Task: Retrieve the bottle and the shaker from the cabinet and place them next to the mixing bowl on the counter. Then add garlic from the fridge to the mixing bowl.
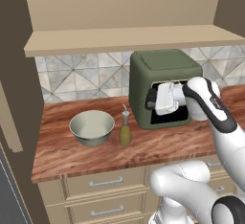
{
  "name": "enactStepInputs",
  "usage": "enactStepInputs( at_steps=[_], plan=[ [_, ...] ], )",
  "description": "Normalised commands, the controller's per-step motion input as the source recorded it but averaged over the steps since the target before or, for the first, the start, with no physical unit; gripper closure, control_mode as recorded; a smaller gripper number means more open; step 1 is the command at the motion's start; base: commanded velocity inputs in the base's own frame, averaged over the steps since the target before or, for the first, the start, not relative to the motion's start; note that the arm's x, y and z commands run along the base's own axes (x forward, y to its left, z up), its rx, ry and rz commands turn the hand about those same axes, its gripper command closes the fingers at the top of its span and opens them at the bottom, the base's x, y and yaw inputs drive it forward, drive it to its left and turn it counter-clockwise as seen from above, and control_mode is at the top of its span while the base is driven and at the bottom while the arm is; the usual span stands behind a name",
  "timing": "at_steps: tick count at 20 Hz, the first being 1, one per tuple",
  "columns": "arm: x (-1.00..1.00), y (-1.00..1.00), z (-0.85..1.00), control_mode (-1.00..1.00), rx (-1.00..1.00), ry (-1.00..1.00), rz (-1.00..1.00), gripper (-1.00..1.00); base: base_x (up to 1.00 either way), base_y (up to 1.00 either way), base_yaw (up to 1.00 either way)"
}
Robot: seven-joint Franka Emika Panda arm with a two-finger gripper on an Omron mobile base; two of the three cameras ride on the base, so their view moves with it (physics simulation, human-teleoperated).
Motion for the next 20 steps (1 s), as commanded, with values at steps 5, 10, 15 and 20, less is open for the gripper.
enactStepInputs(
  at_steps=[5, 10, 15, 20],
  plan=[
    [-0.02, 0.0, -0.42, -1.0, 0.0, -0.04, 0.3, 1.0, 0.0, 0.0, 0.0],
    [0.01, -0.02, -0.21, -1.0, 0.0, 0.01, 0.31, 1.0, 0.0, 0.0, 0.0],
    [0.04, 0.0, -0.32, -1.0, 0.0, 0.04, 0.04, 1.0, 0.0, 0.0, 0.0],
    [-0.04, 0.0, -0.49, -1.0, 0.0, 0.0, -0.16, 1.0, 0.0, 0.0, 0.0]
  ],
)
